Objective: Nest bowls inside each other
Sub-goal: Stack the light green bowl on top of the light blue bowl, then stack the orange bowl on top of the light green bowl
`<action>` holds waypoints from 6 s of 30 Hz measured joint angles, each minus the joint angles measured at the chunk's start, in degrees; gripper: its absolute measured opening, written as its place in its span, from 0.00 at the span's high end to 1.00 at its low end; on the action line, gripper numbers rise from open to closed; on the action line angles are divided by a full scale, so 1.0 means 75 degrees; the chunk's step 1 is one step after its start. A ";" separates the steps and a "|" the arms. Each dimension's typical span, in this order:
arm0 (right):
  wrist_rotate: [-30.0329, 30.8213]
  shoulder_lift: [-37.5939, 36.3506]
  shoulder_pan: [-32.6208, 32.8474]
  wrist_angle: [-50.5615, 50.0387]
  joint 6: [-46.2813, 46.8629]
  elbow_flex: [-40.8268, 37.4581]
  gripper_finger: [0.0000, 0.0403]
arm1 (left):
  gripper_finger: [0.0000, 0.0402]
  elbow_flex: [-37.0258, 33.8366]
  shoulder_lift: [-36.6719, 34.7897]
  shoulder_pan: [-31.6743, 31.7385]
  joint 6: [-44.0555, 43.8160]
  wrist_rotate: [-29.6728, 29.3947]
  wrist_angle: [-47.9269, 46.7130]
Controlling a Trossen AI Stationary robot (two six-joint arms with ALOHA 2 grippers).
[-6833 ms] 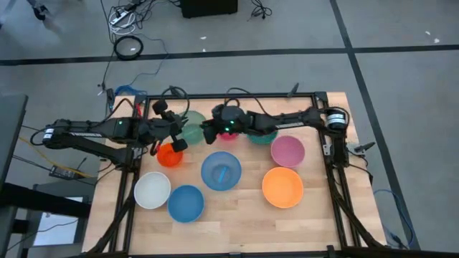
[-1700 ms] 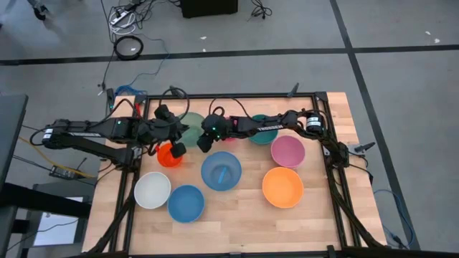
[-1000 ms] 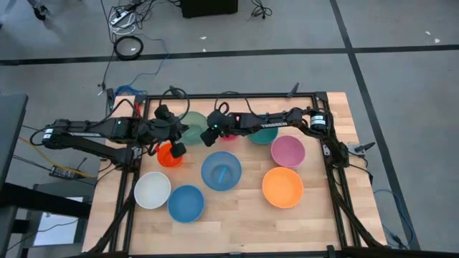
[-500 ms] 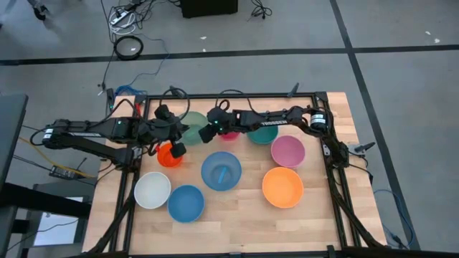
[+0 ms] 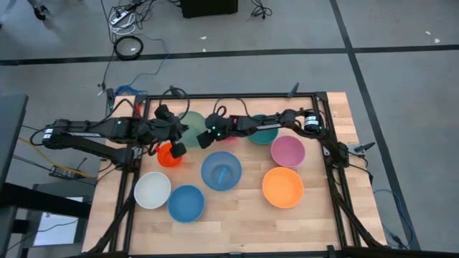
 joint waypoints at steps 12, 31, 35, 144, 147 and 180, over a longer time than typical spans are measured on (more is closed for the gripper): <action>0.0216 0.0250 -0.0009 0.0482 -0.0212 0.0000 0.77 | 0.91 0.0000 -0.0003 -0.0003 0.0008 0.0380 -0.0011; -0.0074 0.0130 -0.0027 0.1437 -0.0850 0.0019 0.99 | 0.91 0.0000 -0.0003 -0.0003 -0.0007 0.0513 -0.0052; 0.0027 -0.0419 -0.0024 0.1042 -0.1401 0.0023 1.00 | 0.91 0.0000 -0.0003 -0.0003 -0.0020 0.1046 -0.0230; -0.0399 -0.1476 0.2756 -0.0403 -0.2379 -0.0579 0.77 | 0.91 -0.0498 -0.0030 -0.0414 -0.0572 0.3859 -0.0160; -0.0407 -0.1362 0.2785 -0.0401 -0.2359 -0.0579 0.78 | 0.91 -0.0498 -0.0032 -0.0414 -0.0575 0.3859 -0.0171; 0.5439 -0.5220 0.3421 -0.8106 -0.0460 -0.0579 0.85 | 0.91 -0.0972 0.0012 -0.1077 -0.0579 0.5772 -0.1287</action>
